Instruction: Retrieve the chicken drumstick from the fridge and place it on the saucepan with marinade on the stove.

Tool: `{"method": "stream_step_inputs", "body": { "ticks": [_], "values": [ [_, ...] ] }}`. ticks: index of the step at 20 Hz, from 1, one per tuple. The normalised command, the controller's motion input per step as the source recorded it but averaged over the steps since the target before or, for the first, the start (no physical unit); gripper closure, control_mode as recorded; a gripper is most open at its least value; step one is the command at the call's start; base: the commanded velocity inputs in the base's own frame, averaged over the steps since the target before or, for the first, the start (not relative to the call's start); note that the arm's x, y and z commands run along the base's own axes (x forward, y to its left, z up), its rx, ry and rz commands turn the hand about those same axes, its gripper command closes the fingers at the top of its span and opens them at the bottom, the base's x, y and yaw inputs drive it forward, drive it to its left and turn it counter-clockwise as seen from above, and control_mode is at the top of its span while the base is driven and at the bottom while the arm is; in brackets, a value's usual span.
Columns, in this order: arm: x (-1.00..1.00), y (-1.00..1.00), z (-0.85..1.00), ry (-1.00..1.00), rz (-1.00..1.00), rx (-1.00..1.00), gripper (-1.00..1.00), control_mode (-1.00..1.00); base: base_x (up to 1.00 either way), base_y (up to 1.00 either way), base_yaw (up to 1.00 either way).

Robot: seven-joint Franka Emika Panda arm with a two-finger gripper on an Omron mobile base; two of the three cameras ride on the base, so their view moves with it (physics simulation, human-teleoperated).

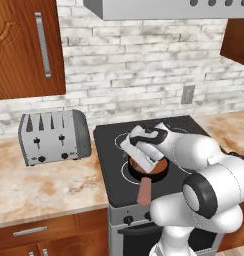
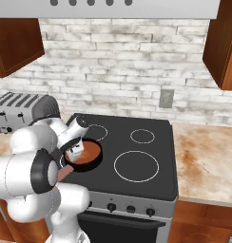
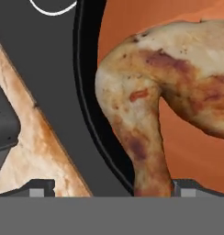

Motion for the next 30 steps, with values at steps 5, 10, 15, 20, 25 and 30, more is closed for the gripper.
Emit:
{"method": "stream_step_inputs", "body": {
  "ticks": [5,10,15,20,25,30],
  "values": [
    [0.00,0.00,0.67,0.66,-0.21,0.00,-1.00,-1.00,0.00,0.00,0.00],
    [0.03,0.00,0.94,0.45,-0.05,0.00,-1.00,-1.00,0.00,0.00,0.00],
    [0.00,0.00,0.47,0.27,-0.11,0.00,-1.00,-1.00,0.00,0.00,0.00],
    [-0.21,-0.04,0.36,0.01,-0.08,0.00,-1.00,-1.00,0.00,0.00,0.00],
    [-0.47,-0.16,0.36,-0.14,0.06,-0.04,-1.00,-1.00,0.00,0.00,0.00],
    [-0.73,-0.23,0.39,-0.25,0.27,-0.05,-1.00,-1.00,0.00,0.00,0.00]
  ]
}}
